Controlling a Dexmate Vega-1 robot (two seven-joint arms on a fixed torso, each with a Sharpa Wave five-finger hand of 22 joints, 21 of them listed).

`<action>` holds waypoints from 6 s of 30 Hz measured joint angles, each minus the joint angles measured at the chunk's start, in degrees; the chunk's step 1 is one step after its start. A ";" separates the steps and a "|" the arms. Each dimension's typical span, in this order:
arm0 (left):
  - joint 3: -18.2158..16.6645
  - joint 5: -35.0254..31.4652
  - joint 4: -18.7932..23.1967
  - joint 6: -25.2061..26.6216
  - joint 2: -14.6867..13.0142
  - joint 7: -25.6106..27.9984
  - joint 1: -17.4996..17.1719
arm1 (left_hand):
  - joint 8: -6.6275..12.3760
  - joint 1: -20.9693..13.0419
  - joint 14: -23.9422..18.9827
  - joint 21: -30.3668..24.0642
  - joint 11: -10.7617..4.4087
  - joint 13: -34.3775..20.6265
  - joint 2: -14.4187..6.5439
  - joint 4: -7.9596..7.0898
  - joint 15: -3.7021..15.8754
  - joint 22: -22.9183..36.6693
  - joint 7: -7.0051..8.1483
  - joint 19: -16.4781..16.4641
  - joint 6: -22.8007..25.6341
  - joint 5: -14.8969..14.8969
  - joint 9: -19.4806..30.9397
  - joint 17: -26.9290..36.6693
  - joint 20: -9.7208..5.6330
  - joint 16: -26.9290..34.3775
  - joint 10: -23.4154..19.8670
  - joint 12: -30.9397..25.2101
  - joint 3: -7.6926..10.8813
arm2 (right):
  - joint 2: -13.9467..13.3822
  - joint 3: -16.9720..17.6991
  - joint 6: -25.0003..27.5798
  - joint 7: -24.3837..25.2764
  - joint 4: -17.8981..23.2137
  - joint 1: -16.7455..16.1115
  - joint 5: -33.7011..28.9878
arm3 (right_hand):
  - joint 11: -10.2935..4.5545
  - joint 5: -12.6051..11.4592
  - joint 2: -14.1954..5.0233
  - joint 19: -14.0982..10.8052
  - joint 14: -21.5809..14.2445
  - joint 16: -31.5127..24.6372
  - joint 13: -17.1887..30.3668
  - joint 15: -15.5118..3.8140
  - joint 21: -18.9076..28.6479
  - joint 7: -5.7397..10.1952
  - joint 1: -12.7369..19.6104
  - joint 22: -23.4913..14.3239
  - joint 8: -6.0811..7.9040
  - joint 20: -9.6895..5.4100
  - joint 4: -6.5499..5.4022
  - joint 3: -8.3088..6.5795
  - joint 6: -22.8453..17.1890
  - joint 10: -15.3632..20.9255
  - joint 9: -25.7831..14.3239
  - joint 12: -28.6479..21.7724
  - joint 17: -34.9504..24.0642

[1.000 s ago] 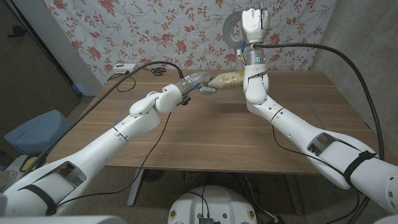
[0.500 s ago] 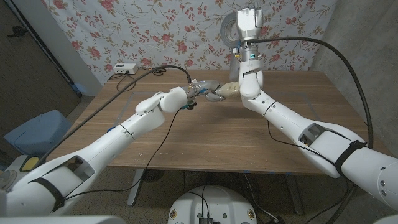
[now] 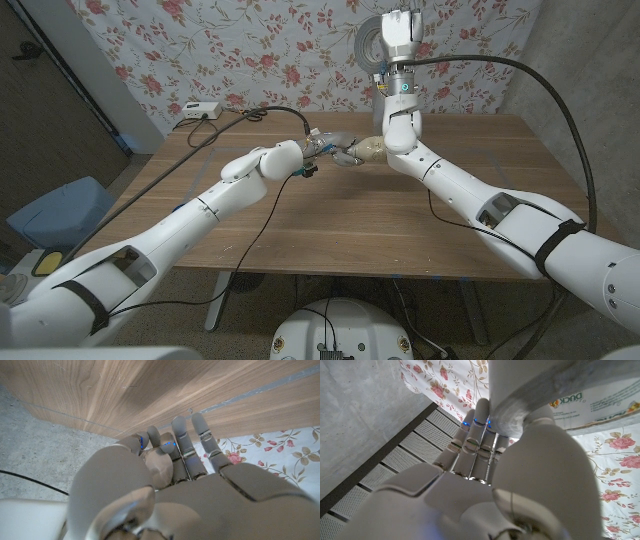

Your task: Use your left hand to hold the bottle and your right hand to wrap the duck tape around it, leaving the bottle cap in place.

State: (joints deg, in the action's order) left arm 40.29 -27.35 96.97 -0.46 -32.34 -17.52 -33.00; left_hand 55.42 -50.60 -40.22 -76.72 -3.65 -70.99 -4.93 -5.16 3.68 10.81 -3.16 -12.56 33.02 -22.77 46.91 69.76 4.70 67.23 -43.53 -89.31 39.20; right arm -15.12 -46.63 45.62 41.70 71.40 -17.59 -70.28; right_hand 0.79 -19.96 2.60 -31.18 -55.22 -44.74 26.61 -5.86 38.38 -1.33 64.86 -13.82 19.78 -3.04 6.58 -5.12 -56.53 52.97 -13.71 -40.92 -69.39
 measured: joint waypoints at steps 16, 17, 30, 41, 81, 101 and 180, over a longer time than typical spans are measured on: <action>0.84 -7.15 2.70 11.05 0.49 0.07 0.07 | 0.33 0.00 -0.74 -1.56 0.11 0.02 -0.01 0.58 0.31 0.27 -0.65 -0.39 -0.59 0.00 -0.50 0.01 0.36 0.74 0.09 0.00 0.58 | -1.16 2.03 1.09 3.10 2.09 -1.34 1.94 | -0.07 -0.46 0.00 0.00 -0.57 0.48 0.00 0.01 1.05 0.10 0.00 0.52 -0.62 0.00 -0.07 0.41 -0.50 0.50 0.29 0.39 0.01; 0.84 -7.81 2.70 12.12 0.49 0.42 0.07 | 0.49 -0.01 -0.74 -1.83 0.11 0.02 -0.01 0.72 0.32 0.27 -0.65 -0.66 -0.59 0.00 -0.49 0.01 0.38 0.84 0.09 0.00 0.72 | -1.32 2.12 1.09 3.10 2.40 -1.49 1.94 | -0.07 -0.57 0.00 0.00 -0.57 0.48 0.00 0.01 1.15 0.10 0.00 0.52 -0.62 0.00 -0.03 0.45 -0.50 0.50 0.29 0.39 0.01; 2.40 -15.30 2.00 25.86 5.08 5.42 -0.09 | 1.04 0.00 -2.09 -3.38 -0.11 0.03 -0.01 1.34 0.61 0.26 -1.34 -1.37 -1.27 0.85 -0.12 0.01 0.51 1.33 -0.35 0.03 1.34 | -3.76 3.05 2.55 3.28 8.57 -5.00 1.22 | -0.17 -1.57 0.16 -0.01 -1.20 0.90 0.00 0.23 2.37 -0.19 0.16 1.14 -0.90 0.00 0.00 0.78 -0.81 1.01 0.53 0.96 0.04; 1.82 -14.37 0.64 30.48 8.17 11.67 -0.43 | 1.12 0.00 -2.28 -4.26 -0.46 0.03 -0.01 1.82 0.83 0.26 -1.58 -1.46 -1.51 1.81 -0.09 0.01 0.41 1.72 -0.43 0.05 1.82 | -4.82 3.75 2.54 4.56 13.39 -8.79 0.64 | -0.08 -2.21 0.84 -0.01 -1.61 0.93 0.00 0.02 2.82 -0.07 0.84 1.58 -0.88 0.00 0.31 1.10 -1.78 1.51 0.83 1.05 -0.09; -8.87 23.68 -0.40 41.37 12.36 10.27 1.91 | 3.11 0.08 -7.02 -9.76 0.68 -0.09 -0.09 3.98 2.07 0.53 -3.56 -3.82 -2.81 6.01 0.47 0.01 1.33 5.11 -1.99 -0.65 5.05 | -0.04 14.76 -8.20 21.01 12.24 -18.99 7.77 | -0.15 -3.80 0.92 -0.87 -2.82 2.83 0.00 0.01 4.88 -0.22 0.92 2.38 -1.96 -0.23 0.63 1.42 -2.66 2.87 1.69 2.72 0.66; -18.22 48.85 -6.62 44.33 16.37 11.42 1.82 | 2.99 0.08 -11.61 -12.29 1.51 -0.28 -0.09 5.88 2.58 0.52 -4.12 -7.29 -2.22 8.84 0.69 0.15 0.71 7.84 -3.62 -0.92 6.97 | 13.17 31.90 -22.26 22.15 9.10 -24.49 -4.94 | -0.19 -4.23 1.20 -0.86 -3.65 3.60 0.00 -0.20 5.71 -0.61 1.20 2.64 -2.08 -0.23 0.78 1.58 -3.09 3.68 1.27 3.28 0.60; -21.95 80.93 -23.74 43.30 26.17 -19.48 4.77 | 2.11 0.31 -12.65 -12.24 1.50 -0.38 -0.33 7.29 3.34 0.37 -4.01 -9.54 -1.06 11.67 -0.56 0.00 -0.31 9.72 -5.24 -1.11 8.72 | 33.23 63.52 -41.62 22.33 -11.12 -19.10 -11.54 | -0.36 -2.15 1.11 -1.06 -4.84 7.10 0.01 -0.83 8.25 -1.45 1.10 2.93 -2.94 -0.03 1.32 0.94 -4.08 5.72 0.93 5.50 1.00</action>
State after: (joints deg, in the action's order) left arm 18.34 53.58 73.23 42.83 -6.18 -37.00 -28.22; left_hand 57.53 -50.29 -52.87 -88.96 -2.15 -71.37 -5.26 2.13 7.02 11.18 -7.18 -22.10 31.96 -11.11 46.35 69.76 4.39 76.95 -48.77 -90.42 47.91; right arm 18.11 16.89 4.00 64.03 60.28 -36.68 -81.81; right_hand 0.42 -22.12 3.71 -32.24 -60.07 -37.64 26.62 -6.69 46.62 -2.78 65.96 -10.89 16.84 -3.07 7.90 -4.17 -60.61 58.69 -12.78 -35.42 -68.39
